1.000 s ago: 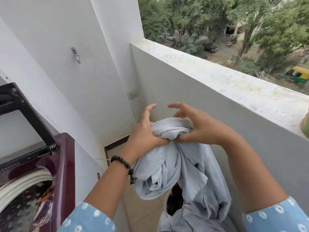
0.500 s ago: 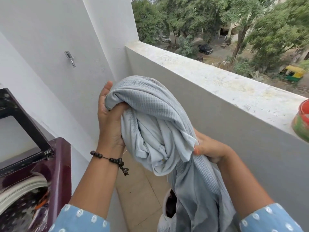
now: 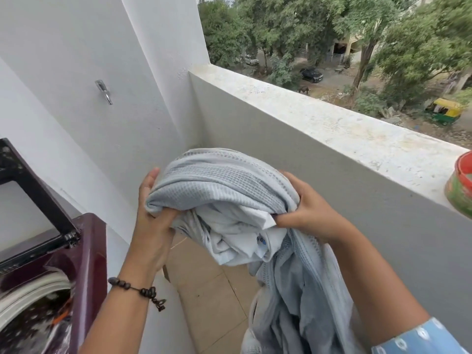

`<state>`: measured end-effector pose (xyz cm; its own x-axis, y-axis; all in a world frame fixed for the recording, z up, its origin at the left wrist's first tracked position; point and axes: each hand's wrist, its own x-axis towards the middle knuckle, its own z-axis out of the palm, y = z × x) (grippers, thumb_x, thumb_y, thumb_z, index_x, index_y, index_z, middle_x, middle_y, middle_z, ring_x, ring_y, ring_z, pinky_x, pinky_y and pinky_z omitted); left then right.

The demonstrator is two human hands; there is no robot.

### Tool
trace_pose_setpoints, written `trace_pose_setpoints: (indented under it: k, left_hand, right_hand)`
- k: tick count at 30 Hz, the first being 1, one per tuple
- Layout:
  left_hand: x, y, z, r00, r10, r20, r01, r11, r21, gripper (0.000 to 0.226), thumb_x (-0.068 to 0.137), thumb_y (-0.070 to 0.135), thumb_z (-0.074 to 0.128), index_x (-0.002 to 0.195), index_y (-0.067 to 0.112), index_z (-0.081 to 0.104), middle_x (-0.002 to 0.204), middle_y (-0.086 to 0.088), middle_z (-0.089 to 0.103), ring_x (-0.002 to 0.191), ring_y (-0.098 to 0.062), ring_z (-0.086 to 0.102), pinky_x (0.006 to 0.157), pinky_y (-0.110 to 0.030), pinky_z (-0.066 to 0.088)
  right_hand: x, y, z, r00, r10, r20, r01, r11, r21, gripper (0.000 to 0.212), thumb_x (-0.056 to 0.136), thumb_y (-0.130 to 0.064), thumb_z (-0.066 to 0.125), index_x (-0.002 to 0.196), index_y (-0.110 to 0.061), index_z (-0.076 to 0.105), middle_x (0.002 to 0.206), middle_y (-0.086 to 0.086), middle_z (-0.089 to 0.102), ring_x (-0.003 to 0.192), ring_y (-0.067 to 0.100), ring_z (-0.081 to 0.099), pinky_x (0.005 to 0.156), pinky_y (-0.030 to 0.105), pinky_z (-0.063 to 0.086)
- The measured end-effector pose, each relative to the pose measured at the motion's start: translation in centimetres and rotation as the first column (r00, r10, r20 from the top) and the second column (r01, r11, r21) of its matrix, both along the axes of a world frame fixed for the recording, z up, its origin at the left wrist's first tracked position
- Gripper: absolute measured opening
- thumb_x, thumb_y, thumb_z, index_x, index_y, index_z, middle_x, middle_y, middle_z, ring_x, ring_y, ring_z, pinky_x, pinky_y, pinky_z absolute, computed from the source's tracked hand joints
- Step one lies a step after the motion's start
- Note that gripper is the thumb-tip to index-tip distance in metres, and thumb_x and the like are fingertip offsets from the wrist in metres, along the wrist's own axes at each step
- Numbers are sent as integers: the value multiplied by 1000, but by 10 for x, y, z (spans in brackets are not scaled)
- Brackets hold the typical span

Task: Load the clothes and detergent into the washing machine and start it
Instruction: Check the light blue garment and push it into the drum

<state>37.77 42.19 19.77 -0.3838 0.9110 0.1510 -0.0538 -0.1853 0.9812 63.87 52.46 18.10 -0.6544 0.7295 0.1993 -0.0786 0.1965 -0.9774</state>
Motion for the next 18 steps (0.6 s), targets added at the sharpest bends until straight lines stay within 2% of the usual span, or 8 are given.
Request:
trace_pose_setpoints:
  k: [3, 6, 9, 11, 13, 14, 16, 18]
  left_hand:
    - [-16, -22, 16, 939, -203, -277, 144, 965, -219, 120, 51, 35, 88, 144, 63, 18, 154, 19, 35, 140, -1, 37, 112, -42, 39]
    - [-4, -27, 41, 761, -328, -560, 141, 926, -350, 133, 44, 51, 88, 141, 69, -2, 157, 36, 7, 142, 18, 6, 118, -34, 15]
    - [25, -14, 50, 478, -392, -786, 106, 914, -391, 144, 42, 71, 83, 138, 65, -24, 155, 37, -20, 145, 5, -21, 123, -48, 1]
    - [42, -2, 48, 309, -426, -850, 84, 903, -422, 148, 43, 74, 81, 137, 59, -33, 157, 26, -26, 145, -6, -30, 119, -59, -8]
    - [52, 7, 45, 263, -466, -845, 104, 884, -455, 150, 47, 71, 82, 137, 55, -37, 164, 15, -12, 150, -13, -19, 119, -61, -4]
    - [54, 9, 42, 284, -481, -830, 132, 877, -463, 149, 49, 67, 84, 137, 55, -36, 165, 11, 2, 153, -14, -1, 121, -58, 7]
    - [55, 10, 35, 341, -465, -817, 169, 885, -433, 146, 55, 57, 88, 142, 54, -29, 156, 9, 30, 138, -12, 38, 114, -40, 35]
    - [54, 10, 26, 352, -399, -847, 157, 917, -367, 139, 61, 50, 89, 150, 48, -18, 144, 12, 42, 118, -7, 51, 99, -30, 46]
  right_hand:
    - [4, 6, 15, 990, -17, 137, -3, 990, 141, 65, 66, -14, 82, 125, -29, 58, 114, -2, 69, 106, 16, 67, 93, 44, 55]
    - [-1, 12, 29, 935, -65, 348, -49, 950, 309, 64, 64, -21, 87, 120, -35, 59, 113, -14, 63, 105, 2, 61, 92, 36, 51]
    - [-15, 11, 44, 862, -43, 505, -190, 896, 401, 68, 62, -29, 88, 122, -39, 59, 106, -22, 58, 102, -1, 58, 89, 30, 49]
    - [-24, 8, 53, 827, 3, 563, -288, 862, 418, 69, 60, -30, 88, 123, -35, 59, 104, -21, 59, 99, 2, 59, 89, 33, 50]
    - [-28, 6, 59, 805, 38, 592, -353, 833, 426, 71, 61, -27, 88, 125, -32, 59, 106, -19, 61, 98, 3, 60, 87, 32, 51]
    - [-28, 6, 59, 805, 43, 592, -363, 825, 434, 71, 61, -26, 87, 125, -31, 57, 106, -18, 62, 97, 2, 60, 85, 31, 51]
    - [-23, 6, 57, 817, 21, 576, -329, 837, 437, 71, 60, -24, 87, 121, -31, 52, 100, -16, 62, 87, -2, 60, 75, 23, 50]
    - [-20, 5, 53, 827, -17, 562, -280, 855, 437, 73, 60, -21, 86, 119, -30, 44, 91, -14, 59, 75, -4, 55, 63, 14, 43]
